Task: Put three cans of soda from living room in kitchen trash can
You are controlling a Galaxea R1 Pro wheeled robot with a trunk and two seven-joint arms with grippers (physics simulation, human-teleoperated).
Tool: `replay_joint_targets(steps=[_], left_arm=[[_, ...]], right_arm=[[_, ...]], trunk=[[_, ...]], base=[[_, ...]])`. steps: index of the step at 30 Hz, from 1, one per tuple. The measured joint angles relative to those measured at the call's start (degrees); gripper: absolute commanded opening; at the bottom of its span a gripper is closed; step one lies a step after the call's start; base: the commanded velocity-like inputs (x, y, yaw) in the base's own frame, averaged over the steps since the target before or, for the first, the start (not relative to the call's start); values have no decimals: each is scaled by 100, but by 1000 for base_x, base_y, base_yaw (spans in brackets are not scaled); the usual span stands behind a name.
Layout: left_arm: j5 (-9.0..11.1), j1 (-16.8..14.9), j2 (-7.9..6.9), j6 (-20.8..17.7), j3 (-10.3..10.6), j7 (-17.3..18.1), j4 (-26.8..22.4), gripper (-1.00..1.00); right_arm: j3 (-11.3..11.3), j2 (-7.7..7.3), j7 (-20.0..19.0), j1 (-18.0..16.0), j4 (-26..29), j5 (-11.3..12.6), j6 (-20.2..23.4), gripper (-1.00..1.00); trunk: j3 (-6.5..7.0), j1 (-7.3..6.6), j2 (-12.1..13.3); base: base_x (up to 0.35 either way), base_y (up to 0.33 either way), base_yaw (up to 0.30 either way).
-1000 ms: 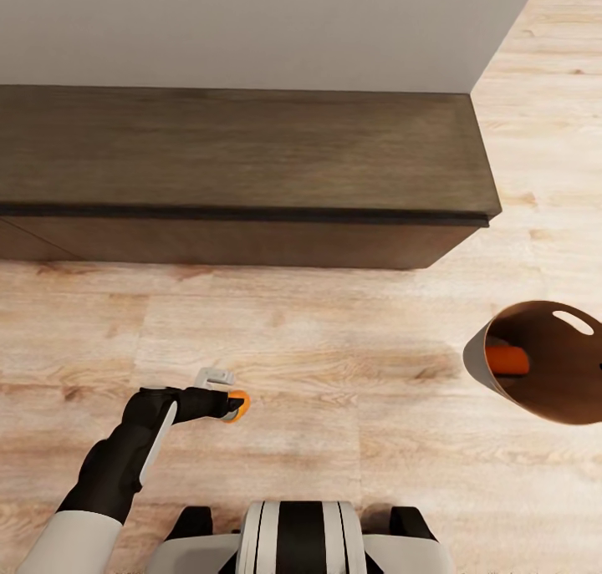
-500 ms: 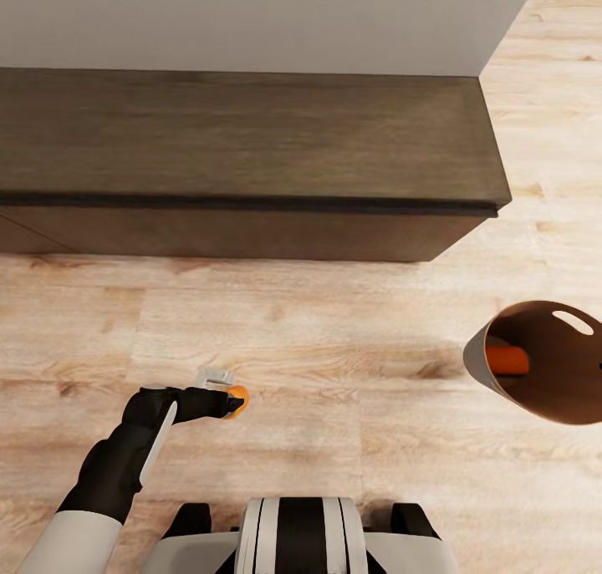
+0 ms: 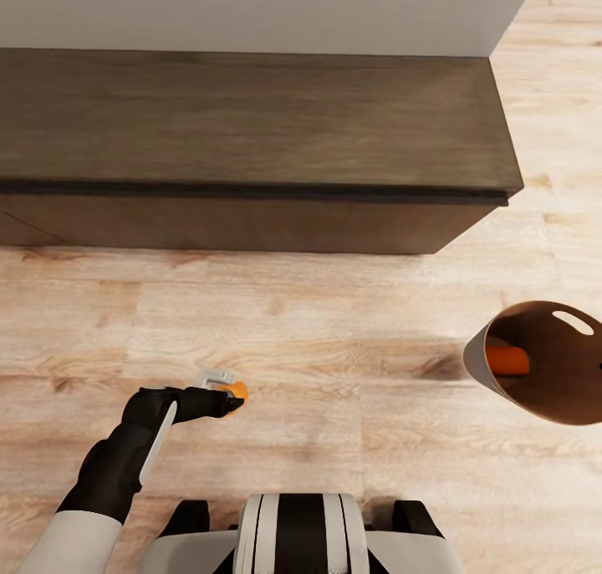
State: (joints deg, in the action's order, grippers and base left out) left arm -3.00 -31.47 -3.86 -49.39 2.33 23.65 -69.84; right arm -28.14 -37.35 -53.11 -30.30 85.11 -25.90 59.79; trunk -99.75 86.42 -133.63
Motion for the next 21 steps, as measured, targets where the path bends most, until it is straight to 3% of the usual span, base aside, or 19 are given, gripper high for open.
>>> replay_joint_targets(steps=[21], left_arm=[[1,1,0,0,-21,8,-15,100]], right_arm=[[16,7,-2,9,5,9,3,-100]], trunk=[[-198,44,-82]], base=[[0,0,0]])
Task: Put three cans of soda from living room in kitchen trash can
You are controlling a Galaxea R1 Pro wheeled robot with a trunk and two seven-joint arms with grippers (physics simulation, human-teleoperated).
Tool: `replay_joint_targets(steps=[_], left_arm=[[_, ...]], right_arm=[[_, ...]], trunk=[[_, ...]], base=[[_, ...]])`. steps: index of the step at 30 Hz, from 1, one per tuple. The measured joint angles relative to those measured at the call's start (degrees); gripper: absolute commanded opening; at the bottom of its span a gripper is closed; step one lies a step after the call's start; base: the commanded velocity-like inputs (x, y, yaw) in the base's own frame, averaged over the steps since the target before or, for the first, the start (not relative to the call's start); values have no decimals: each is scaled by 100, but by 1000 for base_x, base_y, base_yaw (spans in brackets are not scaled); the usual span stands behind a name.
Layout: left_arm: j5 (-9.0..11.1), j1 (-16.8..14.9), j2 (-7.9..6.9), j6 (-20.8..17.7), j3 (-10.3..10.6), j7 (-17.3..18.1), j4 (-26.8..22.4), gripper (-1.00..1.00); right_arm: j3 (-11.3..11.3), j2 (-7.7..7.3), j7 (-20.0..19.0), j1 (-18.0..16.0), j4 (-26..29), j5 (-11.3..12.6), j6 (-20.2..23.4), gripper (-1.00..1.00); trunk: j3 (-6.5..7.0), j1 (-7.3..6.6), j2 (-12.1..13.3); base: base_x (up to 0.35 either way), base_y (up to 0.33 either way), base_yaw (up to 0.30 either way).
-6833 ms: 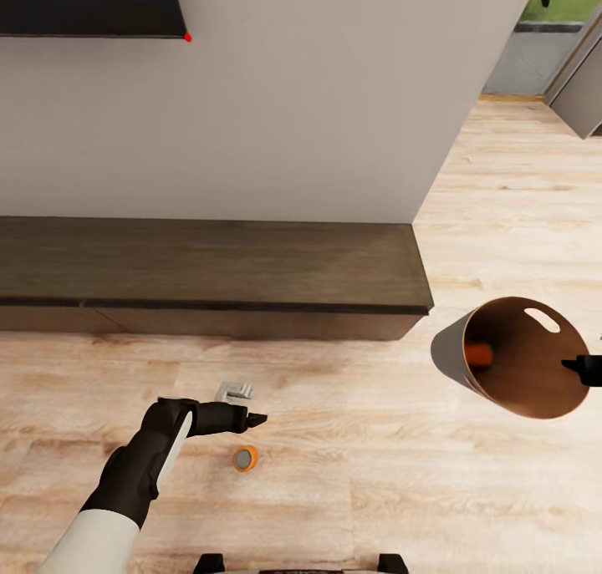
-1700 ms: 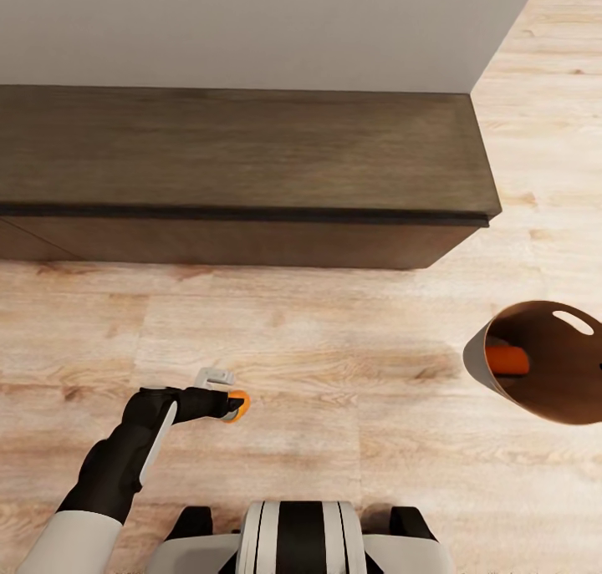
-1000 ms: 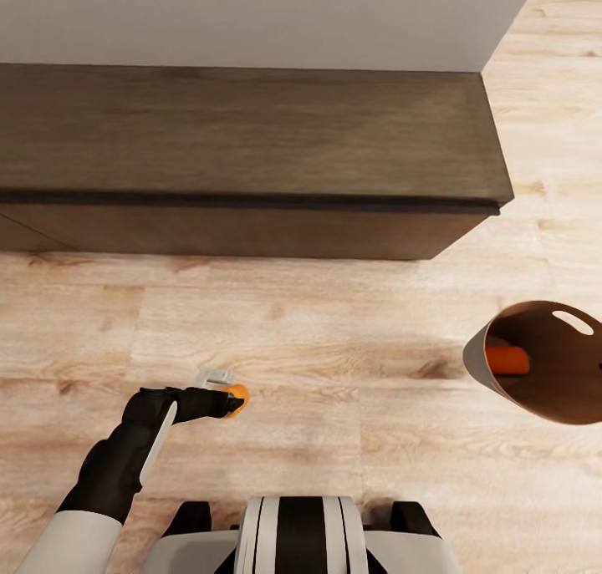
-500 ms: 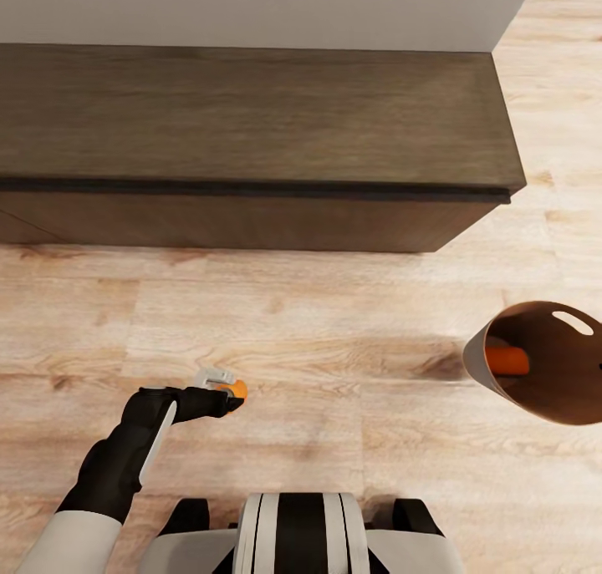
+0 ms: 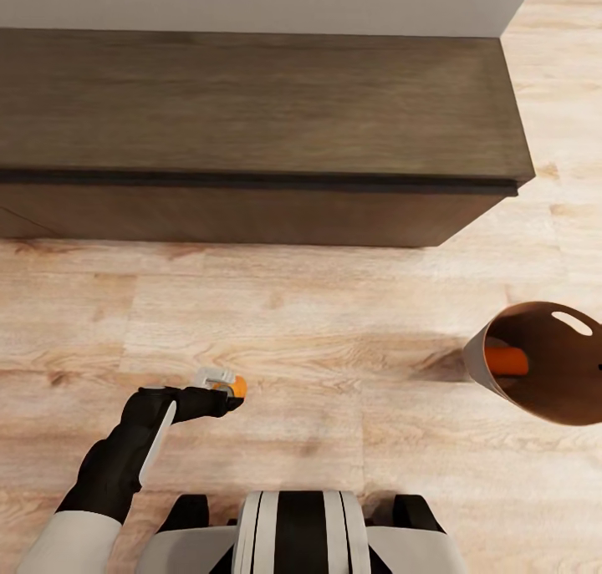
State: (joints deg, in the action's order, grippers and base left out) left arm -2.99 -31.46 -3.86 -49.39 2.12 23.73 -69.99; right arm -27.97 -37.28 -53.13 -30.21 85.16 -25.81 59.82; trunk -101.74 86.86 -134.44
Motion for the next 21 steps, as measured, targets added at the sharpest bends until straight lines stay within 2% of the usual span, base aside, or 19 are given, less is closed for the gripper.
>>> replay_joint_targets(steps=[15,16,21], left_arm=[[0,4,0,0,0,-6,-21,100],[0,5,0,0,0,-7,-21,-100],[31,7,0,-9,1,-15,-74,-100]], right_arm=[[1,-3,1,0,0,-3,1,-100],[1,-2,2,0,-2,-8,-1,-100],[1,-3,2,1,0,-6,-1,-100]], trunk=[[-91,0,0],[-93,0,0],[-95,0,0]], base=[[0,0,0],[0,0,0],[0,0,0]])
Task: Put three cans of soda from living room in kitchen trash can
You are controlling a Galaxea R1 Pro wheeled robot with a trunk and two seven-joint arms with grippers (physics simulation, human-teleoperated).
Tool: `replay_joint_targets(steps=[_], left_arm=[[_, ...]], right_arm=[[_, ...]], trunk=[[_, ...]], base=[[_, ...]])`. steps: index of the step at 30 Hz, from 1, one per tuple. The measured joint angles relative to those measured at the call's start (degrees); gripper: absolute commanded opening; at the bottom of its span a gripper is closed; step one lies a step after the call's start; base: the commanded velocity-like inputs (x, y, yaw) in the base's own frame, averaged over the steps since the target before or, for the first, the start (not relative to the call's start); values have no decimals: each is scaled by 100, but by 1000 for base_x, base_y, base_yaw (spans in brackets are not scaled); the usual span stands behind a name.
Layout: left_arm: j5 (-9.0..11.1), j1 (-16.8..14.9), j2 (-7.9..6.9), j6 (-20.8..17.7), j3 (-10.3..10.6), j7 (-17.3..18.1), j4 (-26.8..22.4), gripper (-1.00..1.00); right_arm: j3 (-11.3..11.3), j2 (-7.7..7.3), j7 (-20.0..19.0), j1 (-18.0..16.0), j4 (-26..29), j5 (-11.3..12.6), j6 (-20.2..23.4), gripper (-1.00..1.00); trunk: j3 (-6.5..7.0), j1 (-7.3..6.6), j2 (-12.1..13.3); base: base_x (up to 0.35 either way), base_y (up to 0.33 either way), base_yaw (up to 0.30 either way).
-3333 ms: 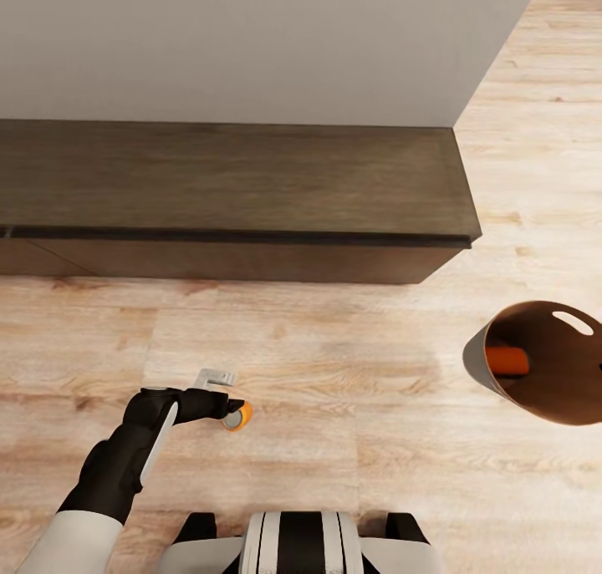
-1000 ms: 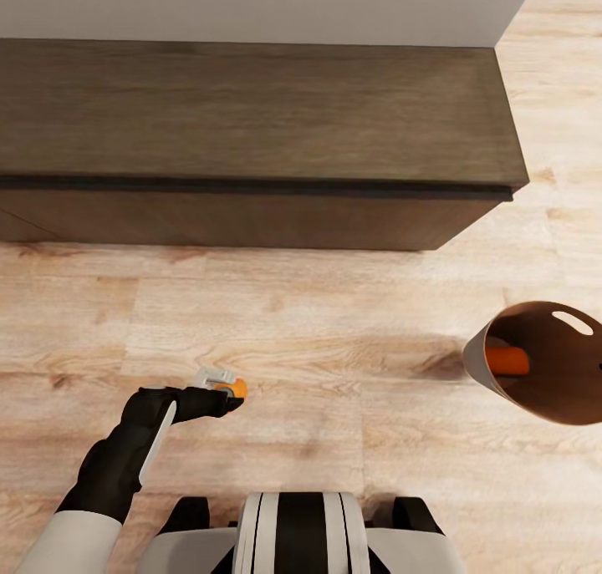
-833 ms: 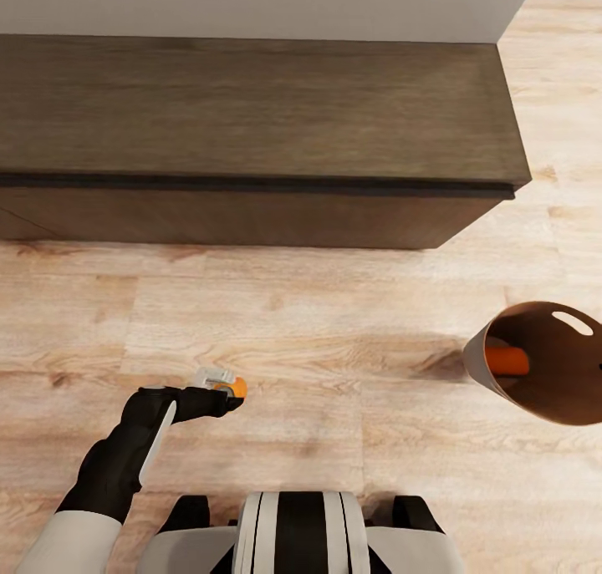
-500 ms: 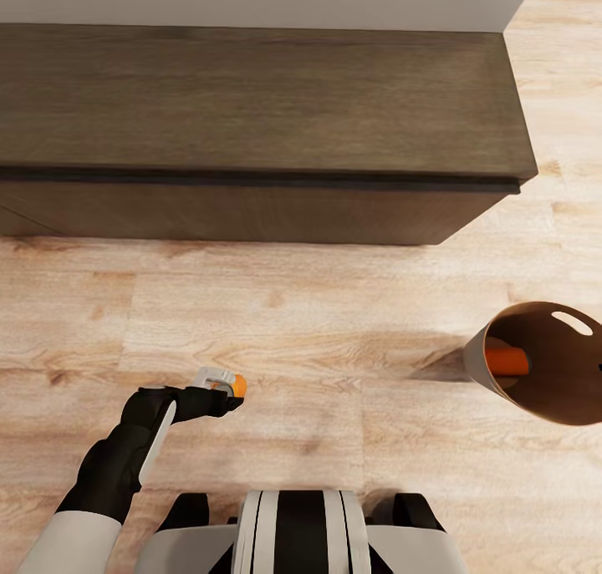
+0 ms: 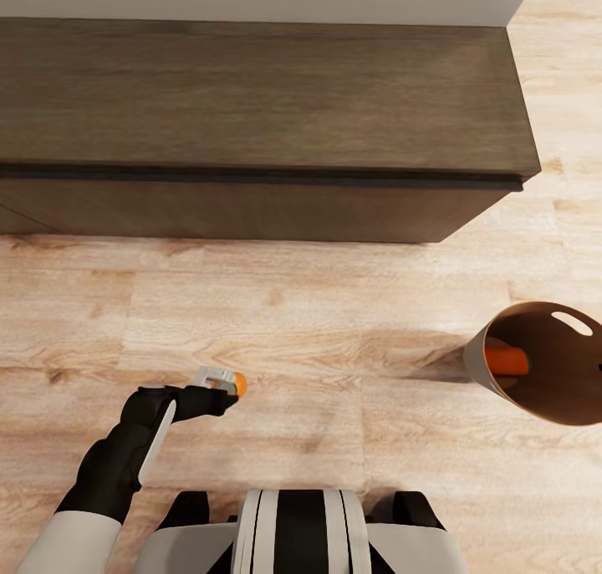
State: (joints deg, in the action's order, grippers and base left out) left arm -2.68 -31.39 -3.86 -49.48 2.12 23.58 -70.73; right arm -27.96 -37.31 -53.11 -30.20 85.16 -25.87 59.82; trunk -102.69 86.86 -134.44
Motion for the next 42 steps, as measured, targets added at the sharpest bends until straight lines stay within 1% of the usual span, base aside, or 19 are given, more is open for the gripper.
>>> replay_joint_targets(steps=[6,11,14,20,42], left_arm=[[-1,-1,0,-1,8,-4,-17,-100],[-1,-1,0,-3,9,-6,-19,-100],[-8,-3,0,-1,11,-11,-19,-100],[-44,-5,7,0,30,-11,2,-100],[-41,-6,12,-50,63,-5,-19,-100]], right_arm=[[14,4,-1,10,-1,-1,9,-100],[16,20,-12,16,0,-250,-13,-100],[18,22,-18,16,0,-243,5,-100],[26,30,-18,15,0,-253,2,-100],[53,46,-18,16,6,-281,3,-100]], trunk=[[0,0,0],[-1,0,0],[0,0,0],[107,-131,239],[502,-615,1122]], base=[[0,0,0],[0,0,0],[0,0,0],[0,0,0],[0,0,0]])
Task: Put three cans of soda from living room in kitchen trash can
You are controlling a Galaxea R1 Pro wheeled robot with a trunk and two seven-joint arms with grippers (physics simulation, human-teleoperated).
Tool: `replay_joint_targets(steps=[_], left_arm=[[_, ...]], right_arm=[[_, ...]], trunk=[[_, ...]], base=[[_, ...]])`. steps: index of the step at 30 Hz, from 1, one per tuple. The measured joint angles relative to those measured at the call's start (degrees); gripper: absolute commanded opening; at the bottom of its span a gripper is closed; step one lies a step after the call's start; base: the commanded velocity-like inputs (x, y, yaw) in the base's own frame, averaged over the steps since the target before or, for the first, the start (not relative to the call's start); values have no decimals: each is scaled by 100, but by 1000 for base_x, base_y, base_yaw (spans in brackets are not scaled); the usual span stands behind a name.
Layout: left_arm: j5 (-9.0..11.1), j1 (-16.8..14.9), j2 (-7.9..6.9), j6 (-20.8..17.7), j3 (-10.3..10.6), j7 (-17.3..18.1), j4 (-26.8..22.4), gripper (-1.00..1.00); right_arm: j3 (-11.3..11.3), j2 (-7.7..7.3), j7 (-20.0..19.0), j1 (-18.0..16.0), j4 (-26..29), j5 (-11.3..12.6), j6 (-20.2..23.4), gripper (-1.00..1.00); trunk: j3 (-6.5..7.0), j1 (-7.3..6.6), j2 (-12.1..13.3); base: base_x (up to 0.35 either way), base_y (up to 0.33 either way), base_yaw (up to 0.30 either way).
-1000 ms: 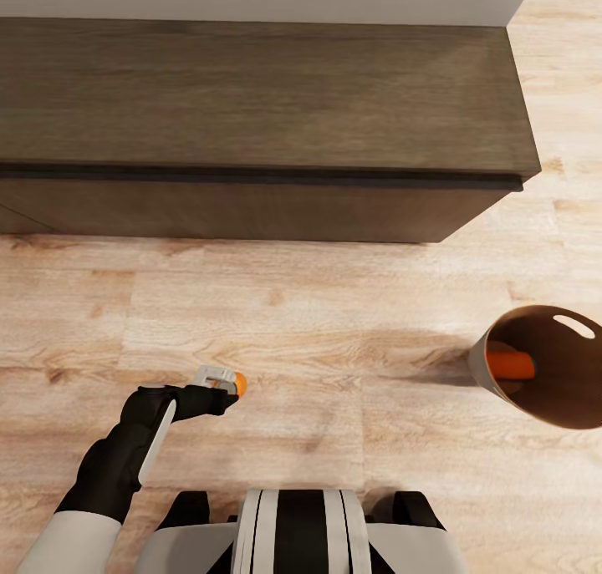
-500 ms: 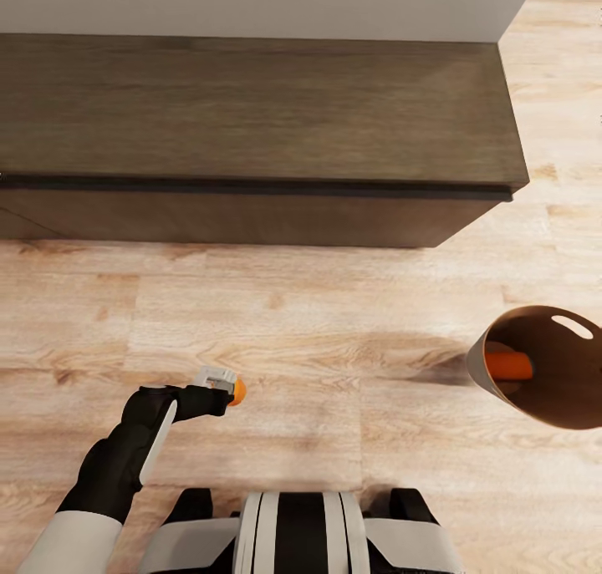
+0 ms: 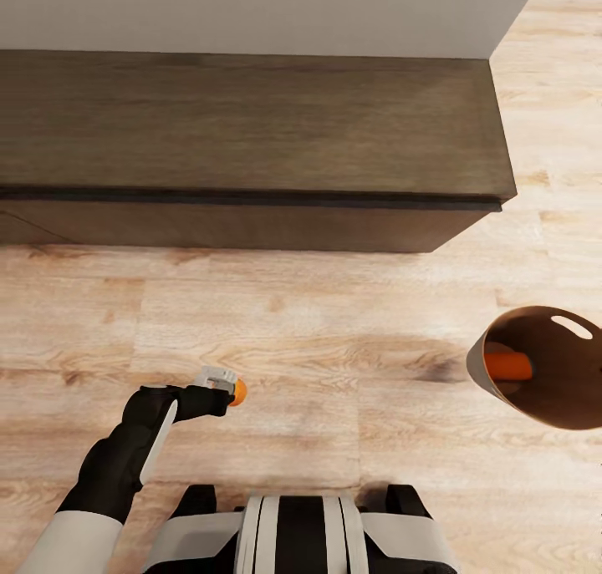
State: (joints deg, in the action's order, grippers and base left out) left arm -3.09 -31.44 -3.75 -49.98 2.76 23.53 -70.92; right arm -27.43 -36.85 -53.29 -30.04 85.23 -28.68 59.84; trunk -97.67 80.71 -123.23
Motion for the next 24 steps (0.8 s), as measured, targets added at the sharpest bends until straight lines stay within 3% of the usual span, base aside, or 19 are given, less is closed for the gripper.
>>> replay_joint_targets(steps=[3,8,11,17,24], left_arm=[[7,-11,9,-61,1,8,-19,-100],[36,-105,45,-784,2,33,-520,-100],[49,-228,61,-1000,4,57,-786,-100],[198,-472,56,-1002,12,238,-1113,-100],[373,-651,44,-1002,32,857,-1173,-100]], right_arm=[[5,26,-5,-1,31,23,6,-100],[10,47,-72,6,302,-9,-18,-100],[27,56,-254,8,433,25,2,-100],[174,63,-446,7,517,41,-5,-100],[382,145,-517,6,527,1,-39,-100]], trunk=[[54,-66,120],[144,-176,321],[198,-242,441],[305,-373,682],[430,-527,963]], base=[[0,0,0],[0,0,0],[0,0,0],[0,0,0],[0,0,0]])
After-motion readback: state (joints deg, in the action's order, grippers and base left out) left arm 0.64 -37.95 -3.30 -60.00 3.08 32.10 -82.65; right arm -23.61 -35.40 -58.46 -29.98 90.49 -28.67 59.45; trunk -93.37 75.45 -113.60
